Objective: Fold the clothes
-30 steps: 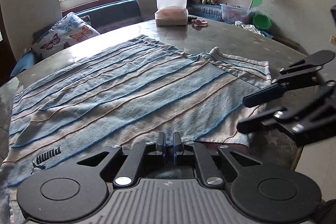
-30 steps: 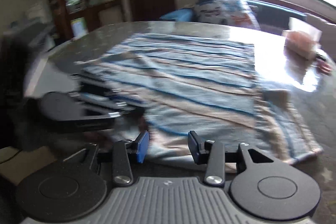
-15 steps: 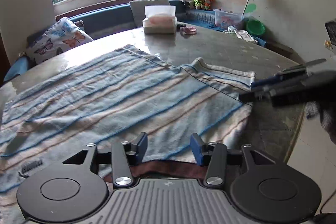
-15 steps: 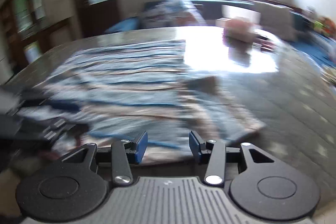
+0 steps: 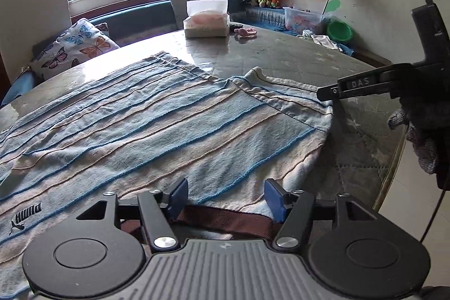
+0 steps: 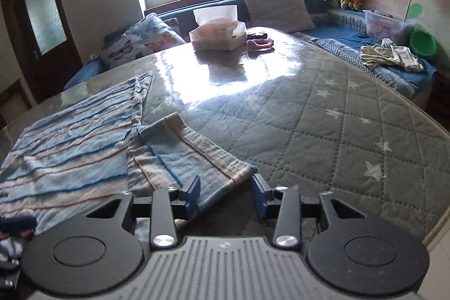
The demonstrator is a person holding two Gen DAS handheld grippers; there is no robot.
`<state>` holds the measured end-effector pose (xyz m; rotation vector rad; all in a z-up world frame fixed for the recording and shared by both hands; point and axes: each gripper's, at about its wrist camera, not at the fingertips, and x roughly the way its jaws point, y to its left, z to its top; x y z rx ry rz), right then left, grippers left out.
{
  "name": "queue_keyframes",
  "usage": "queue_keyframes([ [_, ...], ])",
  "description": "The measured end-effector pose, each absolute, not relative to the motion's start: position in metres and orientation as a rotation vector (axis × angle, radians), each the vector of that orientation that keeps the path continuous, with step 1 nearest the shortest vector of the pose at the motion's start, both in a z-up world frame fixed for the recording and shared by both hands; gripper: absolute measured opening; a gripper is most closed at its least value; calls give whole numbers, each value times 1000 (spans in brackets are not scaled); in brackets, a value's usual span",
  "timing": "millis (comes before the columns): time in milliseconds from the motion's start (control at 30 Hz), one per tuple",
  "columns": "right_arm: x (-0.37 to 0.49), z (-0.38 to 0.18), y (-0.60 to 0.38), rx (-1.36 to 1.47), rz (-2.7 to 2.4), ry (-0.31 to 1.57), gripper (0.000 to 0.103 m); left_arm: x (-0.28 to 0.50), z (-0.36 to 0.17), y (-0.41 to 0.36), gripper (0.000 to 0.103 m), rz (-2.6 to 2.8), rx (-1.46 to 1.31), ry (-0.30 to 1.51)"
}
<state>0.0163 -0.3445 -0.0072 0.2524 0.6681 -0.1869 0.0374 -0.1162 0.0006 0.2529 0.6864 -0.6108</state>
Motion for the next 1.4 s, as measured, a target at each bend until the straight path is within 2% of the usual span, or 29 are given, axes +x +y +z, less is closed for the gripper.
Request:
queue_keyframes([
  [33, 18, -8, -343, 245, -194, 667, 20, 37, 1, -116, 65, -611, 253, 686],
  [100, 17, -6, -343, 243, -200, 655, 6, 36, 0, -116, 69, -609, 252, 685],
  [400, 3, 42, -320, 209, -44, 524, 3, 35, 0, -110, 71, -594, 227, 686],
  [567, 6, 61, -282, 147, 109, 499, 2, 33, 0, -104, 74, -581, 212, 687],
  [867, 16, 43, -223, 45, 305, 584, 3, 31, 3, -90, 81, -544, 182, 677],
  [967, 16, 34, -213, 31, 341, 622, 10, 32, 4, -88, 83, -533, 177, 680],
  [1100, 17, 33, -216, 22, 365, 644, 29, 34, 5, -86, 86, -524, 170, 677],
  [1400, 64, 22, -245, 4, 283, 683, 30, 46, 9, -99, 86, -498, 172, 672],
])
